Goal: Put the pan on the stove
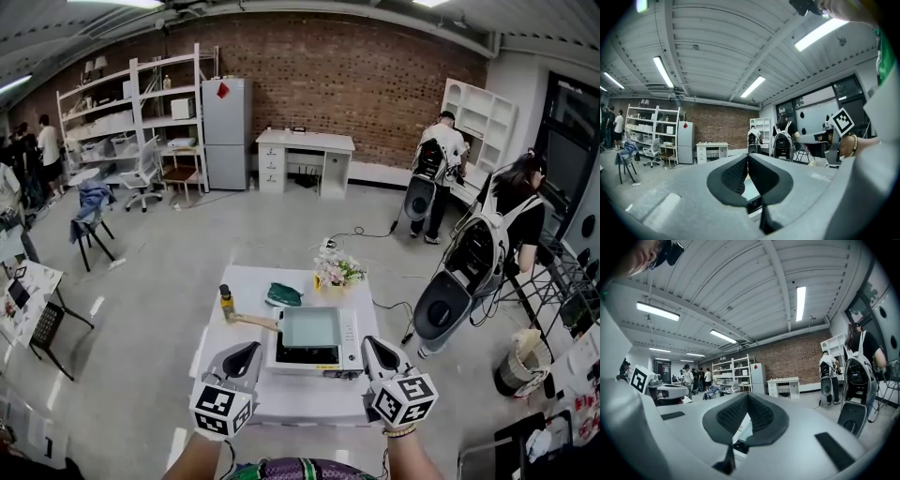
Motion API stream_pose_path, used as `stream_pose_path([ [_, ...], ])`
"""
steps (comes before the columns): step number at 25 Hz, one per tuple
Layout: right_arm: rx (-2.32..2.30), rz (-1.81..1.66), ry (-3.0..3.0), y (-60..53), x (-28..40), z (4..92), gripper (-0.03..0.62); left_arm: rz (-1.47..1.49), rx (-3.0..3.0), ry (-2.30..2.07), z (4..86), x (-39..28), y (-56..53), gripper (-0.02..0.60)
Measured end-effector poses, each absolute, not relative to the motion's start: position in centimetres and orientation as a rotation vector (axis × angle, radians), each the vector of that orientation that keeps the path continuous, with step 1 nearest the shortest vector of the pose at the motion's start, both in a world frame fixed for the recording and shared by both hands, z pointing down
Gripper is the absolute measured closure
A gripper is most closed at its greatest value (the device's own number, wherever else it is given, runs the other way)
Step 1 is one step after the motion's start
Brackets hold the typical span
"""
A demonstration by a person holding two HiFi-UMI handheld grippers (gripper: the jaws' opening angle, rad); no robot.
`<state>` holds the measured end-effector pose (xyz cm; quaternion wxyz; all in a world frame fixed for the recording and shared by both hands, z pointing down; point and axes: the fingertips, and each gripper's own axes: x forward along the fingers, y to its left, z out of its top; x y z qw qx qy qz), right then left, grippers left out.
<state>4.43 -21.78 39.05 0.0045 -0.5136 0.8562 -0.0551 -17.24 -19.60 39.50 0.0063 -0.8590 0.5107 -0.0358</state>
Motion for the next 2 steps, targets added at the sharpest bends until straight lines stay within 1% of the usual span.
stream_pose_path([
  [2,-1.608,-0.173,2.685,-21.82,4.31,38.99,0.594,-0.116,-2.690,1.589,39.44,-17.18,-19.64,0.563],
])
